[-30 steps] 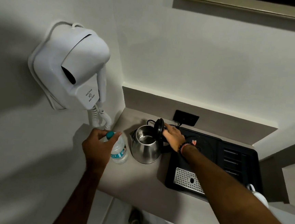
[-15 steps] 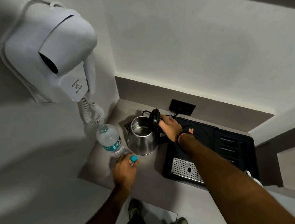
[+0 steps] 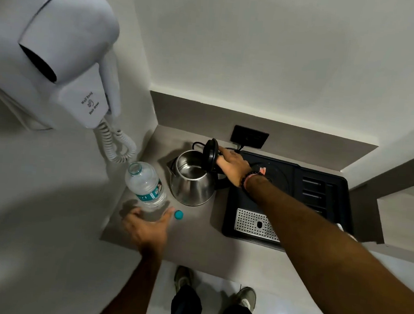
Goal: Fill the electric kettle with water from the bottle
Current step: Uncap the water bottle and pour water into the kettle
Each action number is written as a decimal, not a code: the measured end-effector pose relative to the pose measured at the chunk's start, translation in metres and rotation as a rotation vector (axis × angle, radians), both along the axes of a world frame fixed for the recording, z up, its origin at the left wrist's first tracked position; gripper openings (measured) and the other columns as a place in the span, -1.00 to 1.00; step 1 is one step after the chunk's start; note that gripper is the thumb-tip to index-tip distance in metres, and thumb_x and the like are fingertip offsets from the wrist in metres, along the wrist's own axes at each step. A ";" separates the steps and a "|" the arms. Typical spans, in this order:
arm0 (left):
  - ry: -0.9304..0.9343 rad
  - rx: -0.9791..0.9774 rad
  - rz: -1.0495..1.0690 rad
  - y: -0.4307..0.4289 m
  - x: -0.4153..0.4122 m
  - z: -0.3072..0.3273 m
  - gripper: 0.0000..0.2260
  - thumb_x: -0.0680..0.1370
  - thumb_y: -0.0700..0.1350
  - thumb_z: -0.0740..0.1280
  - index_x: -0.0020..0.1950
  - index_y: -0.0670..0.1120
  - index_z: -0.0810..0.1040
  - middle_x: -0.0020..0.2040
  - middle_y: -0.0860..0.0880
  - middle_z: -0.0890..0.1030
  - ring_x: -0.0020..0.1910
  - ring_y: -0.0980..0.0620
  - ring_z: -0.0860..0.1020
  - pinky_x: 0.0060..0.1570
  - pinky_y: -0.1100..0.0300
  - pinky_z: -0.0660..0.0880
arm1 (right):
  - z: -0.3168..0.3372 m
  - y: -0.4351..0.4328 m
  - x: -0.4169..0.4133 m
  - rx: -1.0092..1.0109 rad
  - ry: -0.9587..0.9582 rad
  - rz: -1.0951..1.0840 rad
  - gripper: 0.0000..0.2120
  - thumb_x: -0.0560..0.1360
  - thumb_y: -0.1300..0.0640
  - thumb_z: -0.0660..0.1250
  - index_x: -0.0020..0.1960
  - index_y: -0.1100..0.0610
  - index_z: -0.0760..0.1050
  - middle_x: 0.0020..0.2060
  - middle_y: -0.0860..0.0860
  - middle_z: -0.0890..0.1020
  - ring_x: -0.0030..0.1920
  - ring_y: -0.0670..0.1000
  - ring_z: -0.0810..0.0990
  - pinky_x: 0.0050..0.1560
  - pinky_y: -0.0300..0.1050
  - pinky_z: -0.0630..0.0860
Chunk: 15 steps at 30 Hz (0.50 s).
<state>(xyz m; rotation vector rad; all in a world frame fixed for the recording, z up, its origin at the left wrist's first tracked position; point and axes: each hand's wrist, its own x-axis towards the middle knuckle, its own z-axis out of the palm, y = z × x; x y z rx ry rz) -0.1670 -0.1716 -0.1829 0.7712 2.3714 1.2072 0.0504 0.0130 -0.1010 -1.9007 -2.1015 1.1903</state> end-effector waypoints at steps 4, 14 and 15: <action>-0.040 0.271 0.004 0.034 -0.015 0.025 -0.10 0.08 0.27 0.65 0.29 -0.07 0.43 0.23 0.01 0.56 0.14 0.12 0.55 0.11 0.37 0.51 | 0.002 -0.002 -0.001 0.024 0.006 -0.002 -0.18 0.42 -0.50 -0.10 0.60 -0.18 0.12 0.56 0.14 0.31 0.55 0.22 0.23 0.48 0.32 0.17; 0.161 0.272 -0.187 0.071 -0.031 0.039 -0.45 0.24 0.09 0.64 0.13 0.03 0.50 0.01 -0.01 0.68 -0.02 0.00 0.65 0.05 0.10 0.60 | 0.003 -0.005 0.001 0.014 -0.020 0.001 -0.12 0.39 -0.51 -0.12 0.63 -0.13 0.05 0.60 0.13 0.24 0.59 0.20 0.15 0.51 0.32 0.11; 0.173 0.262 -0.233 0.070 -0.032 0.044 -0.48 0.25 0.07 0.64 0.11 0.06 0.50 -0.02 0.06 0.66 -0.04 0.06 0.63 0.04 0.15 0.59 | 0.003 -0.005 0.001 0.031 -0.022 0.009 -0.11 0.40 -0.49 -0.11 0.63 -0.10 0.03 0.62 0.12 0.19 0.61 0.18 0.09 0.53 0.31 0.08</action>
